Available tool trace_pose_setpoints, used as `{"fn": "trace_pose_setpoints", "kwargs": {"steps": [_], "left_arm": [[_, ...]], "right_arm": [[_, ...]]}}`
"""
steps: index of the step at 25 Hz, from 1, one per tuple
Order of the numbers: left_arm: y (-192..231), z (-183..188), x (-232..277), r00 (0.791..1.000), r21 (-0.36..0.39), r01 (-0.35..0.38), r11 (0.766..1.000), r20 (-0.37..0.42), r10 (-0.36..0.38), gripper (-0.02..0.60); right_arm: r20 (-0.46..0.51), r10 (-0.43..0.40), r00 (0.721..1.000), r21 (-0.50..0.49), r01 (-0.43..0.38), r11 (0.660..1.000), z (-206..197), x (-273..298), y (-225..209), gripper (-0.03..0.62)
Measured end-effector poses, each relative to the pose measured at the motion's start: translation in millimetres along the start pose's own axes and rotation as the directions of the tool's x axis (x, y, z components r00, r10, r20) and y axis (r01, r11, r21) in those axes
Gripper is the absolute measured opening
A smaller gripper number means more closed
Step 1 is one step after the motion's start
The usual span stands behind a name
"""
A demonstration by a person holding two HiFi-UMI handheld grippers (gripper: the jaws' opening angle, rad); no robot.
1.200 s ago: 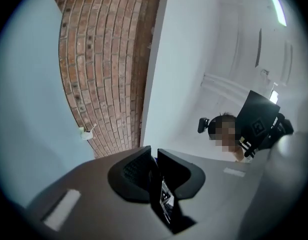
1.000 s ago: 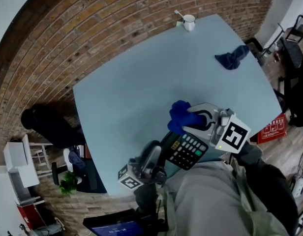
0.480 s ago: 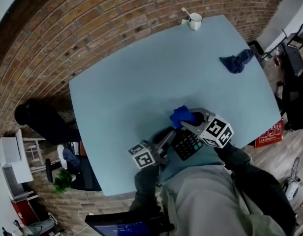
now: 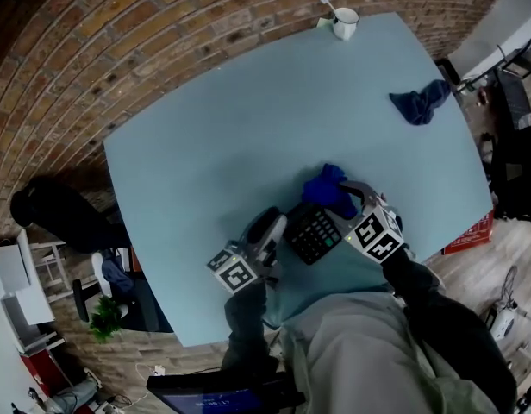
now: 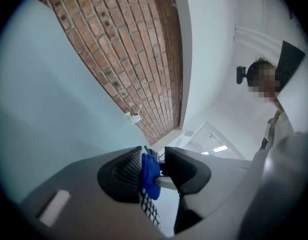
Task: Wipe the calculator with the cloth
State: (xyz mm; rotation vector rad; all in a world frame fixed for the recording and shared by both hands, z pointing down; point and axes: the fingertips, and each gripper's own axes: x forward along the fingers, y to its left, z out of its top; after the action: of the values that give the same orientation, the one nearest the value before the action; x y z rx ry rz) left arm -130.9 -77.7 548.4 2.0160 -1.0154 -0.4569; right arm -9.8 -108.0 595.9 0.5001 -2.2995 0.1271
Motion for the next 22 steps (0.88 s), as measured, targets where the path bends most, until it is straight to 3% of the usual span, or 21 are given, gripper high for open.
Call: {"fn": "trace_pose_setpoints", "kwargs": {"steps": [3, 6, 9, 12, 16, 22], "left_arm": [[2, 20, -19, 0.997, 0.042, -0.054, 0.998, 0.061, 0.051, 0.167], [3, 28, -41, 0.988, 0.109, -0.137, 0.985, 0.092, 0.127, 0.156], [-2, 24, -65, 0.970, 0.155, -0.223, 0.962, 0.132, 0.204, 0.032], [-13, 5, -79, 0.965, 0.087, -0.223, 0.971, 0.161, 0.207, 0.003], [-27, -26, -85, 0.958, -0.015, -0.217, 0.976, 0.191, 0.216, 0.003], [-68, -54, -78, 0.972, -0.030, -0.161, 0.986, 0.170, 0.164, 0.003]], "right_arm": [[-0.044, -0.034, 0.998, -0.013, 0.034, 0.999, -10, -15, -8, 0.227], [0.007, -0.070, 0.997, 0.022, 0.070, 0.997, -10, -37, -11, 0.227], [0.164, -0.081, 0.983, 0.144, 0.058, 0.988, 4, -63, 0, 0.136], [0.316, -0.048, 0.947, 0.332, -0.063, 0.941, 15, -81, 20, 0.004], [0.358, 0.000, 0.934, 0.474, -0.182, 0.862, 0, -77, 41, 0.002], [0.378, 0.002, 0.926, 0.511, -0.211, 0.834, -10, -91, 55, 0.002]]}}
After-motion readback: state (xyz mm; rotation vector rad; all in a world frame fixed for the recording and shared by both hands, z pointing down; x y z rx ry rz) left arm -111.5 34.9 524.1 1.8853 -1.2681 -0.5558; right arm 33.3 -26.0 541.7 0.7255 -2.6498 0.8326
